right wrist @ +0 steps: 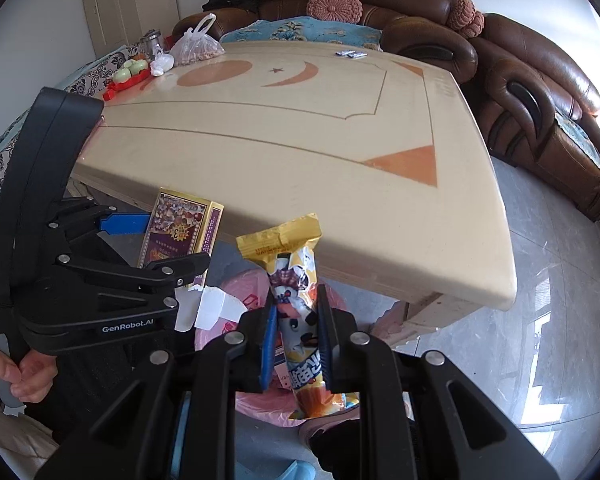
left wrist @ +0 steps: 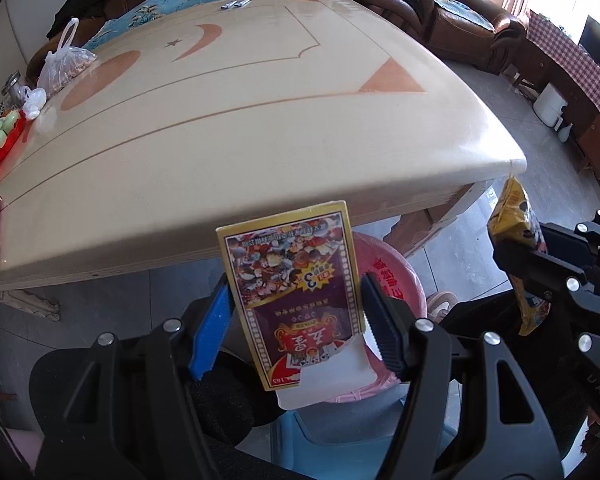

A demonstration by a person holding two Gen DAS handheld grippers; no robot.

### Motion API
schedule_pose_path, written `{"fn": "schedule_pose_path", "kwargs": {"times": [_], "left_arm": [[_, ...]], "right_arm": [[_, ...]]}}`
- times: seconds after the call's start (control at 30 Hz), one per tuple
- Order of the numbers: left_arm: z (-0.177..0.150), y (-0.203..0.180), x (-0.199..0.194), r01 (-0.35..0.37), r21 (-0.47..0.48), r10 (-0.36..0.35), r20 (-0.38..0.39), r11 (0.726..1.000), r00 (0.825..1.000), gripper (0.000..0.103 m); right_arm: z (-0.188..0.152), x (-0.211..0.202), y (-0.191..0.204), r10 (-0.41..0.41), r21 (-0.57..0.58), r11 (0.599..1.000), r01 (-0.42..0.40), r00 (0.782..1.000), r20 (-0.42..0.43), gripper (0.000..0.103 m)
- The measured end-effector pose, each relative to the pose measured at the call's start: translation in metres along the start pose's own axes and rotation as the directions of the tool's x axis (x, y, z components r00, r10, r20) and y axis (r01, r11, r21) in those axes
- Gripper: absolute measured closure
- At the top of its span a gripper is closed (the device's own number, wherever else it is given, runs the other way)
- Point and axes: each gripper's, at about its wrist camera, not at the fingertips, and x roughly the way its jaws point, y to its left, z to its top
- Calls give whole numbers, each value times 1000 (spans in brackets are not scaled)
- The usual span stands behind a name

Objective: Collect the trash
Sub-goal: 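Carry the purple card box in the left tool while the right tool carries the candy bar to the bin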

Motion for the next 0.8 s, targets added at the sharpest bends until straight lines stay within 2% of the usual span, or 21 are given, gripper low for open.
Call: {"fn": "schedule_pose_path", "kwargs": {"times": [0.17, 0.5, 0.8], "left_arm": [[-13, 0, 29, 21, -21, -22, -50, 1000, 998, 40], [-38, -3, 80, 46, -25, -49, -138, 999, 989, 40], [-50, -6, 137, 45, -27, -51, -263, 999, 964, 40]], "right_arm": [[-22, 28, 4, -1, 19, 1000, 2, 999, -43, 85], [-54, 93, -4, 49, 104, 994, -34, 988, -148, 85], [-74, 147, -13, 70, 146, 989, -34, 966, -249, 85]]}}
